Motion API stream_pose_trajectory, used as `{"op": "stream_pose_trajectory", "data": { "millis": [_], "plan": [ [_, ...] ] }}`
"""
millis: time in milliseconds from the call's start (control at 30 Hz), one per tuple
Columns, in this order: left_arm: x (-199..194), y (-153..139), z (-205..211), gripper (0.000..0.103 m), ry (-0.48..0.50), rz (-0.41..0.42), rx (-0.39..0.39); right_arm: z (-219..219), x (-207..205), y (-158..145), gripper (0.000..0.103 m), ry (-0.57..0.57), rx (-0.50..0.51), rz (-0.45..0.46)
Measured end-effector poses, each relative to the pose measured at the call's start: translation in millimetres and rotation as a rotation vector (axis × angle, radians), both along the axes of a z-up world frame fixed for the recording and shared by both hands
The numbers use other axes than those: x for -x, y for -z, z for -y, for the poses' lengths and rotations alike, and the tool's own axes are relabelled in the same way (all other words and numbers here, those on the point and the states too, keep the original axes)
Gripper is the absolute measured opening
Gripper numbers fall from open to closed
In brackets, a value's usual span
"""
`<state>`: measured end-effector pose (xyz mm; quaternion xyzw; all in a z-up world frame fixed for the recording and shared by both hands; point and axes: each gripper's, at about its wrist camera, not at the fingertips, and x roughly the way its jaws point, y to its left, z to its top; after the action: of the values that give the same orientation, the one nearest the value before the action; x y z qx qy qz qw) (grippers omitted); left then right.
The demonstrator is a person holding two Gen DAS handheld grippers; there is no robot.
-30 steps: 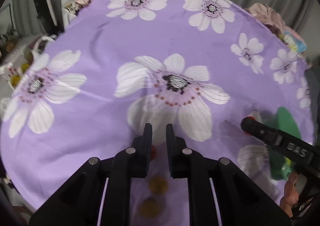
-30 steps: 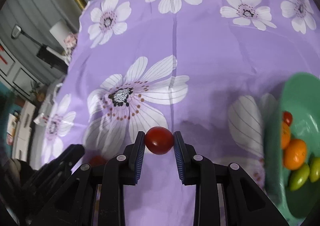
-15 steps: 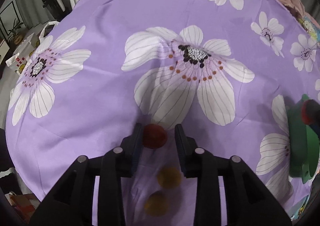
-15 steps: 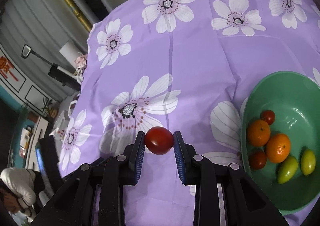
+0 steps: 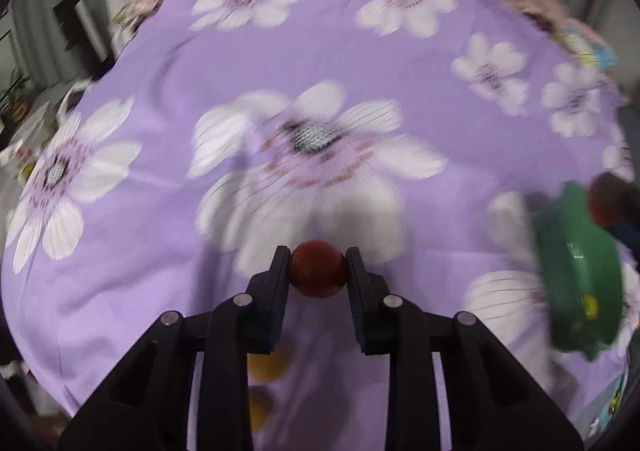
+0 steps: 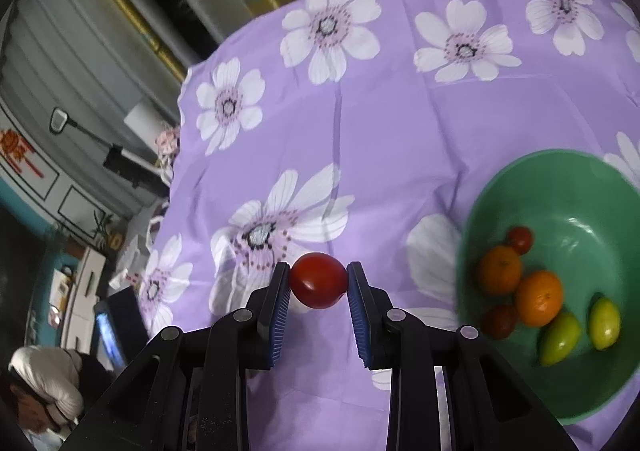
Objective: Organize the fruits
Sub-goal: 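Carry the cherry tomato with the right gripper over the bowl, then open the right gripper to drop the tomato into the bowl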
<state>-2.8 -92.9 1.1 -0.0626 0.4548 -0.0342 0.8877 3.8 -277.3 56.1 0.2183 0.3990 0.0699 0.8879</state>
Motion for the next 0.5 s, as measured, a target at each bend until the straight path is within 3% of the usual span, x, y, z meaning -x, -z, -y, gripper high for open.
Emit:
{"op": "stream_pose_trajectory", "data": {
  "millis": [233,500],
  "plan": [
    [25.7,-47.6,70.1,0.027,0.214,0.159,0.133,61.8,22.8,-16.3,0.030,0.159,0.022,0.030],
    [31.6,-61.8,150.3,0.027,0.410,0.163,0.216,118.5,36.3,-5.2,0.030,0.300,0.054,-0.035]
  ]
}}
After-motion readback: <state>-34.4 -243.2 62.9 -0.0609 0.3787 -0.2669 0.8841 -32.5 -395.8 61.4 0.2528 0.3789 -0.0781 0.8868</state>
